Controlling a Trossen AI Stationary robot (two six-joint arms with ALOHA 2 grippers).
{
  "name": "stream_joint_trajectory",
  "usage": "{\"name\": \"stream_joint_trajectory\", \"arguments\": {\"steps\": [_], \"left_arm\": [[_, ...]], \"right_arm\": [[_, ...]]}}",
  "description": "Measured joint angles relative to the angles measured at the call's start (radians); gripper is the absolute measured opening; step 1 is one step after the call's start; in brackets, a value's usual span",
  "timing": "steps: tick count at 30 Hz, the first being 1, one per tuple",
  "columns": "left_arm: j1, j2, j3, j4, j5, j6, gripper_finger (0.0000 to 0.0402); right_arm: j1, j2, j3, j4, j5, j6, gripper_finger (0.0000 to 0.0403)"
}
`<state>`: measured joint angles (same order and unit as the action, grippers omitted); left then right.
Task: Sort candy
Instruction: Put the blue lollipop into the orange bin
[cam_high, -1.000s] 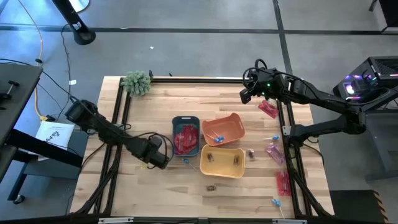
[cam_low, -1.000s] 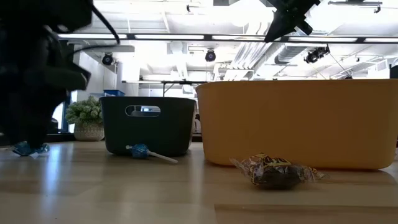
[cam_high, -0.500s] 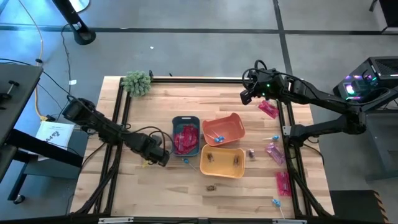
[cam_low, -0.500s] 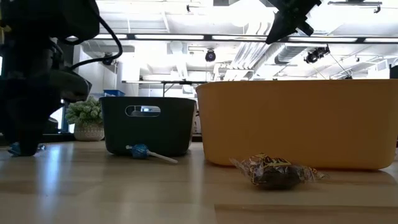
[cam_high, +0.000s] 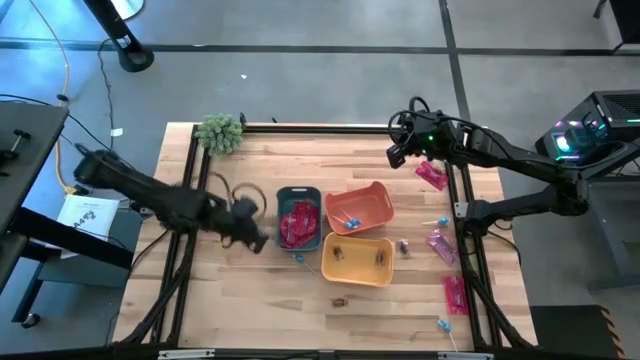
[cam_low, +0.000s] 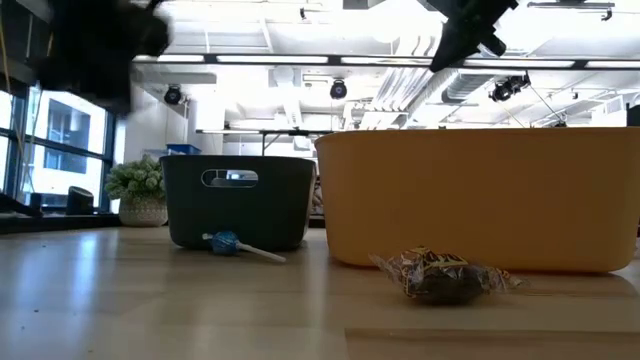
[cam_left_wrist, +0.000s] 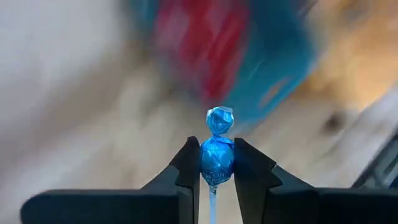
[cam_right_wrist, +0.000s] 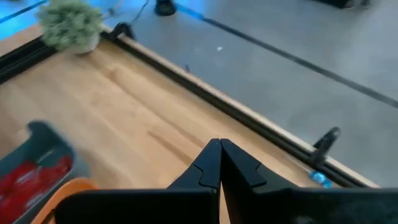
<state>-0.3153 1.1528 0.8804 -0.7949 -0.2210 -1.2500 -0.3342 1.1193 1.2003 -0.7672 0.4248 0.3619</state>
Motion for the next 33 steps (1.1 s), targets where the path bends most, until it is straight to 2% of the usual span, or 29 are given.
{"name": "stream_joint_trajectory", "arguments": {"steps": [3, 5, 8, 12, 15, 17, 22, 25, 29, 33], "left_arm": [[0.079, -0.042, 0.015, 0.196, -0.126, 0.317, 0.0051], [0.156, -0.033, 0.020, 0.341, -0.127, 0.512, 0.0051], [0.281, 0.045, 0.020, 0.553, -0.058, 0.714, 0.0051], [0.401, 0.204, 0.019, 0.900, 0.108, 0.866, 0.0051], [0.447, 0.335, 0.020, 1.161, 0.211, 0.872, 0.0052], [0.457, 0.418, 0.044, 1.257, 0.237, 0.858, 0.0065], [0.452, 0.588, 0.164, 1.253, 0.250, 0.851, 0.0120], [0.443, 0.661, 0.237, 1.250, 0.302, 0.865, 0.0151], [0.442, 0.696, 0.317, 1.180, 0.364, 0.868, 0.0188], [0.453, 0.675, 0.363, 1.030, 0.369, 0.916, 0.0217]], "right_arm": [[-0.013, 0.000, 0.000, 0.014, 0.047, 0.033, 0.0000], [-0.027, 0.000, 0.000, 0.031, 0.046, 0.059, 0.0000], [-0.043, 0.000, 0.000, 0.066, 0.041, 0.083, 0.0000], [-0.059, 0.000, 0.000, 0.116, 0.026, 0.086, 0.0000], [-0.065, 0.000, 0.000, 0.147, 0.012, 0.085, 0.0000], [-0.065, 0.000, 0.000, 0.151, 0.004, 0.086, 0.0000], [-0.065, 0.000, 0.000, 0.151, 0.002, 0.087, 0.0000], [-0.065, 0.000, 0.000, 0.150, 0.002, 0.093, 0.0000], [-0.065, 0.000, 0.000, 0.146, 0.002, 0.094, 0.0000], [-0.065, 0.000, 0.000, 0.144, 0.002, 0.094, 0.0000]]}}
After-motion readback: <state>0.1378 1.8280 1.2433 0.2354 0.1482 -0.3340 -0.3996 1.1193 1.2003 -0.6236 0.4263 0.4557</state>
